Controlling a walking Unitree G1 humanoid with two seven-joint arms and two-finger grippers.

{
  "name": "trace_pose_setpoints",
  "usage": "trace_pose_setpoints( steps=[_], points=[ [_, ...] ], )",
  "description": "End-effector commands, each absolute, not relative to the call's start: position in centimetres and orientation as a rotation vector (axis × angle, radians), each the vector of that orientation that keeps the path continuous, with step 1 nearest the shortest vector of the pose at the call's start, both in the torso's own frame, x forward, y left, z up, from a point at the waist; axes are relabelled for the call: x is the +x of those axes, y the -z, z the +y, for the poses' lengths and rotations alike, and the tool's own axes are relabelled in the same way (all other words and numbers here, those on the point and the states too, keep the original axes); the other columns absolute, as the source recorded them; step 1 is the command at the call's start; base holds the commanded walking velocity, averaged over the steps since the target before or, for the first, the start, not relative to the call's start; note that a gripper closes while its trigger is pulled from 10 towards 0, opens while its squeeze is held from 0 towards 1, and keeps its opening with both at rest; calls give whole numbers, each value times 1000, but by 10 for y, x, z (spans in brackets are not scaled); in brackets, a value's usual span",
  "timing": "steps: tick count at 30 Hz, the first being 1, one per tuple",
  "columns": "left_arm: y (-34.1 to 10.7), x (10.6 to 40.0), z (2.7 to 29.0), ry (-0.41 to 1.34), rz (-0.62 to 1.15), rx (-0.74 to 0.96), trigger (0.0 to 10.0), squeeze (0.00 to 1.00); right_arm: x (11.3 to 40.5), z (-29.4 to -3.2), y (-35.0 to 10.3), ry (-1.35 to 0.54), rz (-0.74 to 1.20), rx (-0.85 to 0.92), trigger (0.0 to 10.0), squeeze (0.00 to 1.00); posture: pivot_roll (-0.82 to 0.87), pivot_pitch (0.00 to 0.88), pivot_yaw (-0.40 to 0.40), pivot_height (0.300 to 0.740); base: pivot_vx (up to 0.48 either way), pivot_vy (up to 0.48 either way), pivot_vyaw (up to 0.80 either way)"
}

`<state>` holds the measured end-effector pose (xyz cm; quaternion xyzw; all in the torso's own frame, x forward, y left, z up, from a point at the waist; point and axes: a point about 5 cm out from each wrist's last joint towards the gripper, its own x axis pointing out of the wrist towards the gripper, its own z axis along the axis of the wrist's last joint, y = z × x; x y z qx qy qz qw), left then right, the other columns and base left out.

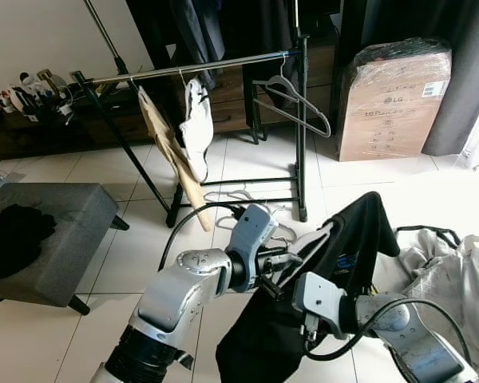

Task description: Hang hanger

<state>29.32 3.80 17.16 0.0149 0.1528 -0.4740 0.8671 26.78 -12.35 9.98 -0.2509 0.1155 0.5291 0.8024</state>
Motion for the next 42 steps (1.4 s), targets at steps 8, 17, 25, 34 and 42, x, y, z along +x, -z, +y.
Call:
trace_pose_setpoints(
  steps=[8,17,25,34,42],
  points=[
    [-187,292,28,1025,241,-20,0,0,279,-124,-106,-1057,198,-556,0,0,-147,142,178,740,0,0,0],
    [-182,317,44,747,238,-41,0,0,269,-122,-123,-1080,142,-520,0,0,-164,126,176,740,0,0,0],
    [-170,337,68,478,250,71,0,0,250,-117,-127,-1190,169,-554,0,0,-169,121,174,740,0,0,0],
    [-180,354,92,199,189,-165,0,0,220,-124,-113,-1321,341,-614,0,0,-173,129,169,740,0,0,0],
    [-187,362,120,-77,113,-241,0,0,212,-128,-102,-1293,429,-722,0,0,-183,130,170,740,0,0,0]
  ],
)
